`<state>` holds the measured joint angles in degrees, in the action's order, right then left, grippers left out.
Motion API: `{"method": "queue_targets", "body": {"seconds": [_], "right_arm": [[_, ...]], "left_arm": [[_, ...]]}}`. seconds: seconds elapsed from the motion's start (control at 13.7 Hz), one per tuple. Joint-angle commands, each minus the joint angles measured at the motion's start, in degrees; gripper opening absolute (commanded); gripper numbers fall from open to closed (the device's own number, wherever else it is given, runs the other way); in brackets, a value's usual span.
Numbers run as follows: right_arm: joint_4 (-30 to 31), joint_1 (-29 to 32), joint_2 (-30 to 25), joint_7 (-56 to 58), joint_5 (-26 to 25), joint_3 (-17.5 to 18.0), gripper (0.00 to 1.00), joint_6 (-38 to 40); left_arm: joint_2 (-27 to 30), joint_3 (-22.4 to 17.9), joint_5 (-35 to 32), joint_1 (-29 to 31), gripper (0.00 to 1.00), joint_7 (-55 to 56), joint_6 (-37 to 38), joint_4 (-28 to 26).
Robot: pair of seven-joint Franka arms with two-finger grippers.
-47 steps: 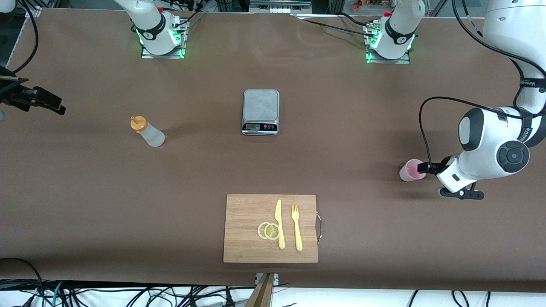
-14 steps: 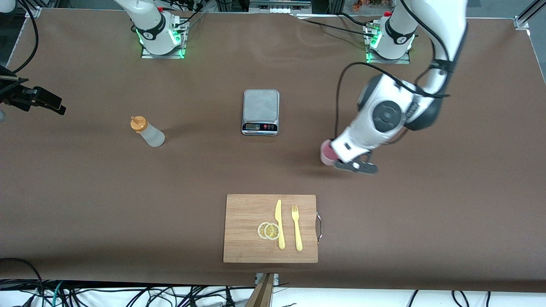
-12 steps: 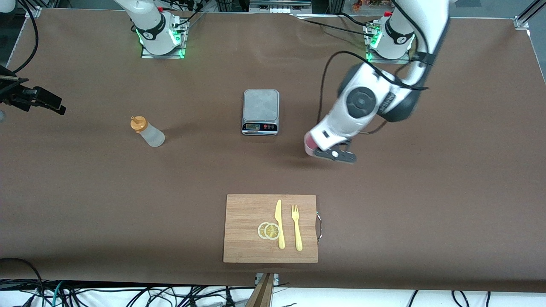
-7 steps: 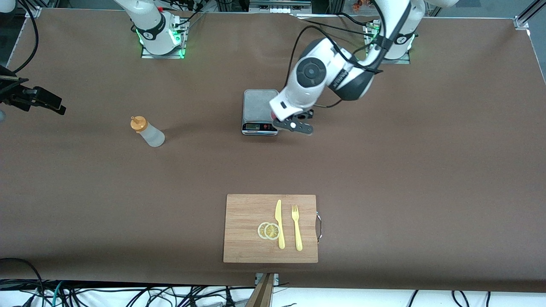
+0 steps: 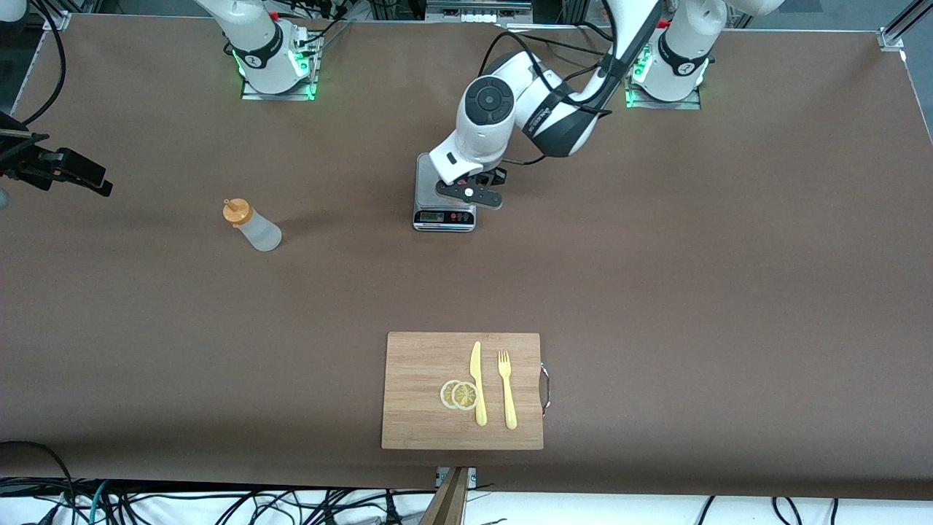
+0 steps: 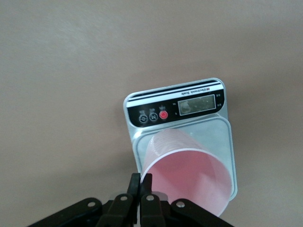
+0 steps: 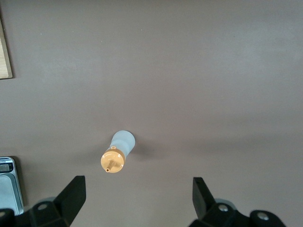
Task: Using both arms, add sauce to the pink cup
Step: 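Carry the pink cup with the left gripper onto the scale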
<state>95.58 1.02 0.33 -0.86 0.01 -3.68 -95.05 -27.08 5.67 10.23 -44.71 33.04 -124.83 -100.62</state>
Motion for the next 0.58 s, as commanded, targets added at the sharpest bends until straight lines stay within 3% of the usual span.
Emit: {"method": "queue_targets", "body": {"seconds": [0.0, 0.29, 0.51], "right_arm": [[0.8, 0.5, -1.2, -0.5, 0.1, 0.7, 1.00, 0.3], [0.8, 0.6, -1.0, -0.5, 0.0, 0.9, 1.00, -0.2], [0.7, 0.0, 0.8, 0.2, 0.1, 0.9, 1.00, 0.1]], "left_arm": [[-1.0, -1.2, 0.8, -2.6, 0.00, 1.5, -1.4, -0.1], [-1.3, -1.2, 0.8, -2.9, 0.03, 1.9, -2.4, -0.7], [-1.2, -1.2, 0.8, -2.9, 0.59, 3.7, -2.3, -0.7]]}}
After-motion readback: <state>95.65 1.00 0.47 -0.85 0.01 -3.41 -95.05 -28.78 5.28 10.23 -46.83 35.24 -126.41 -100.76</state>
